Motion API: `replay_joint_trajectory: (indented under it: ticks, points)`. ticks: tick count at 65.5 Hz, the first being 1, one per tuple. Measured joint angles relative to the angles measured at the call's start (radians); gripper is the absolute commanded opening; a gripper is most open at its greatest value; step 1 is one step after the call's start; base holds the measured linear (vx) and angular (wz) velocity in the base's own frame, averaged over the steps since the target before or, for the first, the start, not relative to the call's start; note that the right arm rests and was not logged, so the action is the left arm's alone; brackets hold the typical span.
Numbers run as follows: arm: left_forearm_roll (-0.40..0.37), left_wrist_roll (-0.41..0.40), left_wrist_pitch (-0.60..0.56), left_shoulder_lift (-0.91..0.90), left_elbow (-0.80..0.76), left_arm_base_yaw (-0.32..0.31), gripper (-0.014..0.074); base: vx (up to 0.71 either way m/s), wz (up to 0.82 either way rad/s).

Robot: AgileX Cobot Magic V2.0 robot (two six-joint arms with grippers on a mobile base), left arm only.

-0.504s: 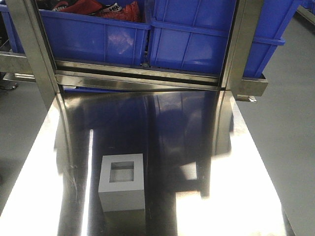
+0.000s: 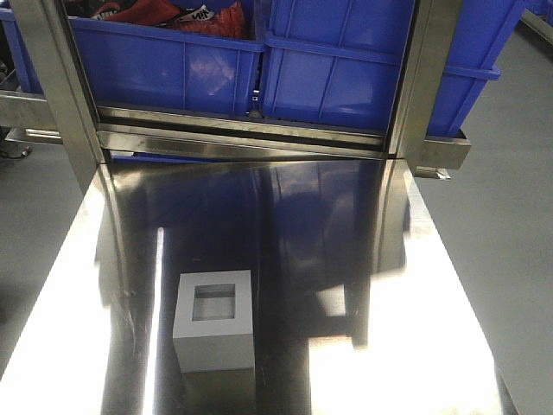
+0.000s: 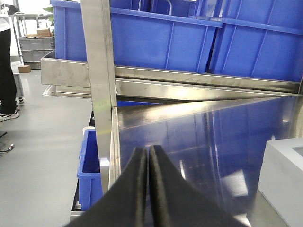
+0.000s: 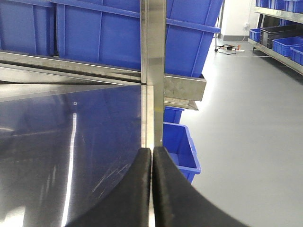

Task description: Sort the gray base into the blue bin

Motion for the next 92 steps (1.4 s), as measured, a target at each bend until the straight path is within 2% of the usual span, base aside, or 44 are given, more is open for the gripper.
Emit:
replay_joint_trajectory:
  ticks: [56, 80, 92]
  points:
    - [0.0, 0.0, -0.001, 0.0, 0.0, 0.0, -0.0006, 0.0, 0.0]
    - [-0.001, -0.011, -0.058, 0.0, 0.0, 0.0, -0.0006, 0.0, 0.0]
    - [-0.001, -0.045, 0.002, 0.039, -0.057, 0.0, -0.0006, 0.0, 0.0]
